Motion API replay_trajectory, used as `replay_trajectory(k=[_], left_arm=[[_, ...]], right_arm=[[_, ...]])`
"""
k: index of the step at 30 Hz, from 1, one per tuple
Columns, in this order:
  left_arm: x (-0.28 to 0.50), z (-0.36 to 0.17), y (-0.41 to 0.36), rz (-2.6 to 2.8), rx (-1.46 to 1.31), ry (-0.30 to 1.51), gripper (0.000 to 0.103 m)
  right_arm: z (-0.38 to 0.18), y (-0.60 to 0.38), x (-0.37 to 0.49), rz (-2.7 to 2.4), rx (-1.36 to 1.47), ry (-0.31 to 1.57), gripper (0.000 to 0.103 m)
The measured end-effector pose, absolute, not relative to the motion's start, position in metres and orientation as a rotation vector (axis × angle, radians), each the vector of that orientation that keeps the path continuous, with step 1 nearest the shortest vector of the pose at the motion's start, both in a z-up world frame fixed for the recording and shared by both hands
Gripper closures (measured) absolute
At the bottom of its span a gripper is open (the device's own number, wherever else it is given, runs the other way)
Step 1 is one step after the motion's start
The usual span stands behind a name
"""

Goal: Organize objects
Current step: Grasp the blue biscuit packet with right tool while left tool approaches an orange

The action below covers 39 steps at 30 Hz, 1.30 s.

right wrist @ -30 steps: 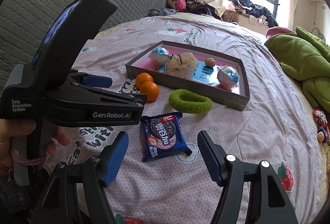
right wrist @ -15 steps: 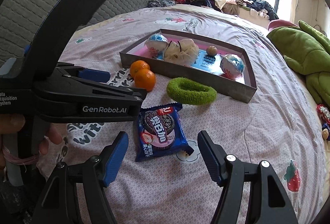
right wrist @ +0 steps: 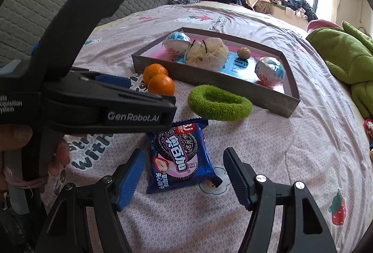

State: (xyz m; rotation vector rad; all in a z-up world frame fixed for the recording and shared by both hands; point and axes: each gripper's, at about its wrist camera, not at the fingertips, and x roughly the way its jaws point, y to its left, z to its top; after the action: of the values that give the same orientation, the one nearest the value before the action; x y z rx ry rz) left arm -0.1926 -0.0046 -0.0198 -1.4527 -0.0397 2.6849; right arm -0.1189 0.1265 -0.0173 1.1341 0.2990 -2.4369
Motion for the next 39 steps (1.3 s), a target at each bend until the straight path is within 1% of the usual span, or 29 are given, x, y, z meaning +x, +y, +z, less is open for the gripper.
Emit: replay_trajectory(k=[7, 9, 11, 12, 13, 15, 18, 21, 23, 24, 25, 26, 31, 39], left_arm=[[-0.200, -0.025, -0.010, 2.710, -1.459, -0.089, 0.028], [-0.201, -0.025, -0.011, 2.718, -1.444, -0.105, 0.036], [-0.203, -0.026, -0.010, 2.705, -1.446, -0.117, 0.039], [-0.203, -0.026, -0.010, 2.704, -1.446, -0.115, 0.043], [-0.204, -0.026, -0.009, 2.702, -1.442, -0.113, 0.045], [-0.205, -0.027, -0.007, 2.690, -1.442, -0.120, 0.053], [-0.206, -0.028, -0.003, 2.677, -1.439, -0.123, 0.062], [-0.207, -0.028, -0.001, 2.678, -1.436, -0.112, 0.062], [-0.207, -0.029, 0.000, 2.675, -1.433, -0.109, 0.062], [-0.207, -0.029, -0.001, 2.674, -1.429, -0.113, 0.062], [-0.206, -0.030, -0.001, 2.670, -1.426, -0.116, 0.062], [-0.206, -0.029, -0.002, 2.669, -1.422, -0.117, 0.063], [-0.204, -0.029, -0.002, 2.670, -1.409, -0.117, 0.063], [-0.197, -0.027, -0.006, 2.673, -1.393, -0.120, 0.064]], right_arm=[[-0.031, 0.123, -0.126, -2.416, 1.158, 0.307, 0.034], [-0.034, 0.122, -0.128, -2.419, 1.162, 0.305, 0.034], [-0.035, 0.121, -0.129, -2.421, 1.161, 0.301, 0.034], [-0.036, 0.121, -0.130, -2.425, 1.158, 0.298, 0.034], [-0.037, 0.121, -0.131, -2.427, 1.155, 0.295, 0.032], [-0.037, 0.120, -0.132, -2.431, 1.148, 0.290, 0.031], [-0.038, 0.119, -0.133, -2.438, 1.142, 0.297, 0.031], [-0.040, 0.117, -0.133, -2.450, 1.139, 0.306, 0.031], [-0.040, 0.117, -0.132, -2.455, 1.131, 0.304, 0.033], [-0.040, 0.117, -0.132, -2.453, 1.133, 0.303, 0.037], [-0.040, 0.118, -0.131, -2.457, 1.130, 0.299, 0.044], [-0.039, 0.118, -0.130, -2.458, 1.126, 0.293, 0.047], [-0.037, 0.121, -0.128, -2.452, 1.130, 0.276, 0.050], [-0.034, 0.131, -0.122, -2.432, 1.143, 0.201, 0.051]])
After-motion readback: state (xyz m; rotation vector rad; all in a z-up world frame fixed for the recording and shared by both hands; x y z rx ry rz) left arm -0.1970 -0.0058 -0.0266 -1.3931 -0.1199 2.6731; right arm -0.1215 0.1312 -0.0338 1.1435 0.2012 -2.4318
